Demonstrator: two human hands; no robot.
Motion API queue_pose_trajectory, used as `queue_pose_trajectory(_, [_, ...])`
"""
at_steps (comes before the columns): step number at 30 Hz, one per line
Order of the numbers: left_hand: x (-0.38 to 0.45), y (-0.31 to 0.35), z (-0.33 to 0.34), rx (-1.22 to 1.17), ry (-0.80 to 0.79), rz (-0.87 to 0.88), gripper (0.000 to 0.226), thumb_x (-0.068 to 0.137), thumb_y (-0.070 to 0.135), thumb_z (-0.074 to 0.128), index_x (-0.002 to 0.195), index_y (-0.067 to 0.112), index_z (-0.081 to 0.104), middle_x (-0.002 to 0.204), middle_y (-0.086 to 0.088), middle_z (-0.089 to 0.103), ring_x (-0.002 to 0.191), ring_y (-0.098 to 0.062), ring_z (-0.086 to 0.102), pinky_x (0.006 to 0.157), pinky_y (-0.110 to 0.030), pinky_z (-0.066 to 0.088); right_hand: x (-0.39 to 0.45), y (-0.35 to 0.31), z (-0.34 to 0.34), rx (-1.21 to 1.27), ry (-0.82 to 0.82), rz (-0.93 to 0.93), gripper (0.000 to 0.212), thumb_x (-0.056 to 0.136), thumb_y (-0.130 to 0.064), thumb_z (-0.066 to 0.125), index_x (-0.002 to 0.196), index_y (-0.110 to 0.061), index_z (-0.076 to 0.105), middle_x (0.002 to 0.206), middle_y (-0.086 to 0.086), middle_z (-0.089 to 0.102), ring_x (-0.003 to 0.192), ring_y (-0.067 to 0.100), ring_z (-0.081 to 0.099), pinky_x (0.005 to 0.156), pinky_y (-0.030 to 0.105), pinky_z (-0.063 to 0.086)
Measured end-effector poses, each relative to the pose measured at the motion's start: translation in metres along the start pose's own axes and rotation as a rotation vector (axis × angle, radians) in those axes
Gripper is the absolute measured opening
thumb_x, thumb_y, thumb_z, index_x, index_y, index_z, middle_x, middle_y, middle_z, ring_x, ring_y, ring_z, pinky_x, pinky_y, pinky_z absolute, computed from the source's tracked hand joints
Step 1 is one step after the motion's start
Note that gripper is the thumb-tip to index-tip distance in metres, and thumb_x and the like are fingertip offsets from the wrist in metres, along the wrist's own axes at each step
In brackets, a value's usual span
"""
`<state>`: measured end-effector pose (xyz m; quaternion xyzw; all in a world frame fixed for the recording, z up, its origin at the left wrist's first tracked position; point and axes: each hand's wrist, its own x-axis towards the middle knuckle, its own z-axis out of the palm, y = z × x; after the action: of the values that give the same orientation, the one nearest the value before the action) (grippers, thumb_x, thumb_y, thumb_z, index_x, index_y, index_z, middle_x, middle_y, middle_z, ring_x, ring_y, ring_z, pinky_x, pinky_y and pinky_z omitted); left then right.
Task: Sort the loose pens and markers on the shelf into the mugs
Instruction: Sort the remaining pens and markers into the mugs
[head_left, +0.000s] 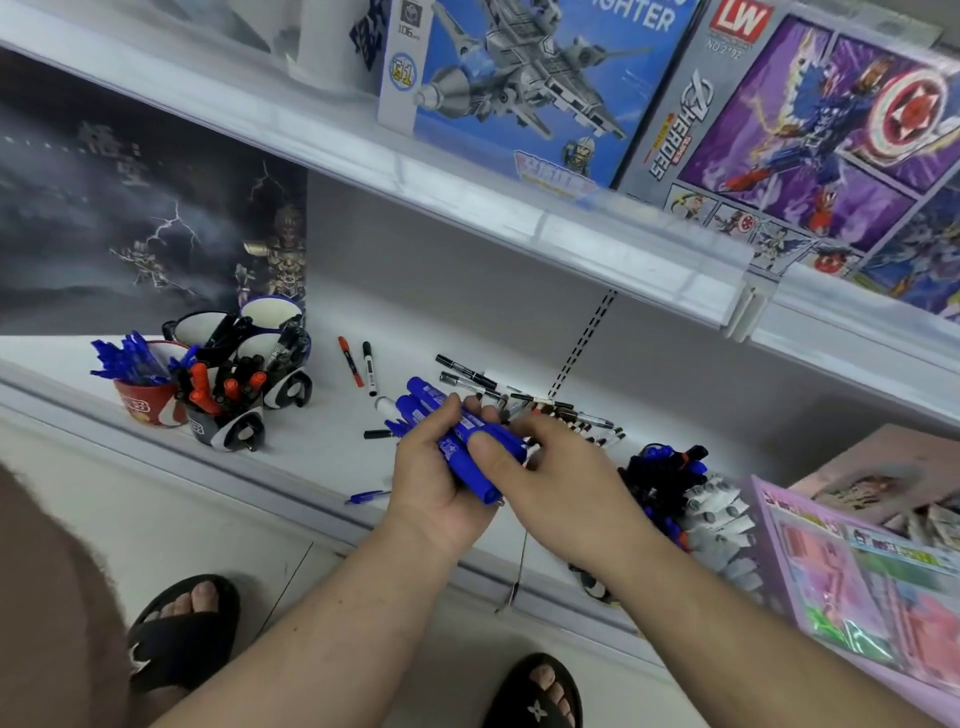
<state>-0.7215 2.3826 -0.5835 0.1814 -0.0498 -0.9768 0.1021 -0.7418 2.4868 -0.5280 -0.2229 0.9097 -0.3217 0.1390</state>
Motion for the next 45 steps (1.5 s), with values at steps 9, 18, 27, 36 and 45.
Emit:
queue_pose_trajectory(9, [0.013, -0.009, -0.011, 0.217, 0.133, 0.092, 0.024, 0.095, 0.033, 0.060, 0.088, 0.010, 0.063, 0.066, -0.001, 0.066, 0.066, -0.016, 0.064, 0.080, -0.041, 0.055, 0.009, 0.010, 0.003, -0.070, -0.115, 0.137, 0.029, 0.098, -0.043, 0.049, 0.098, -0.018, 0.064, 0.067, 0.001, 0.068, 0.050, 0.009, 0.067, 0.045, 0.018, 0.043])
queue_pose_trajectory(18, [0.012, -0.015, -0.021, 0.260, 0.119, 0.052, 0.019, 0.094, 0.029, 0.060, 0.095, 0.011, 0.065, 0.083, -0.003, 0.068, 0.077, -0.015, 0.066, 0.084, -0.038, 0.054, 0.013, 0.025, 0.000, -0.076, -0.292, 0.198, 0.032, 0.103, -0.040, 0.041, 0.106, -0.013, 0.057, 0.079, 0.006, 0.064, 0.066, 0.020, 0.067, 0.070, 0.040, 0.061])
queue_pose_trajectory(27, [0.010, -0.013, -0.017, 0.443, 0.102, 0.092, 0.018, 0.089, 0.029, 0.065, 0.094, 0.012, 0.067, 0.099, -0.010, 0.074, 0.094, -0.028, 0.068, 0.092, -0.048, 0.054, 0.013, 0.032, -0.003, -0.363, -0.283, 0.007, 0.032, 0.101, -0.041, 0.041, 0.090, -0.013, 0.051, 0.080, 0.007, 0.062, 0.069, 0.025, 0.066, 0.064, 0.038, 0.056])
queue_pose_trajectory(36, [0.012, 0.003, -0.026, 0.576, 0.246, 0.125, 0.018, 0.094, 0.030, 0.063, 0.093, 0.013, 0.064, 0.085, -0.004, 0.070, 0.057, -0.013, 0.057, 0.052, -0.029, 0.049, 0.014, 0.050, -0.035, 0.382, -0.527, 0.361, 0.028, 0.104, -0.025, 0.040, 0.091, -0.004, 0.052, 0.059, 0.007, 0.051, 0.047, 0.024, 0.061, 0.044, 0.026, 0.050])
queue_pose_trajectory(45, [0.010, 0.023, -0.022, 0.785, -0.086, -0.158, 0.023, 0.069, 0.024, 0.072, 0.090, 0.015, 0.069, 0.076, -0.011, 0.061, 0.051, -0.015, 0.054, 0.048, -0.024, 0.047, 0.023, 0.075, -0.076, 0.410, -0.909, 0.479, 0.032, 0.078, -0.036, 0.047, 0.079, -0.004, 0.053, 0.049, 0.004, 0.046, 0.036, 0.019, 0.055, 0.037, 0.019, 0.044])
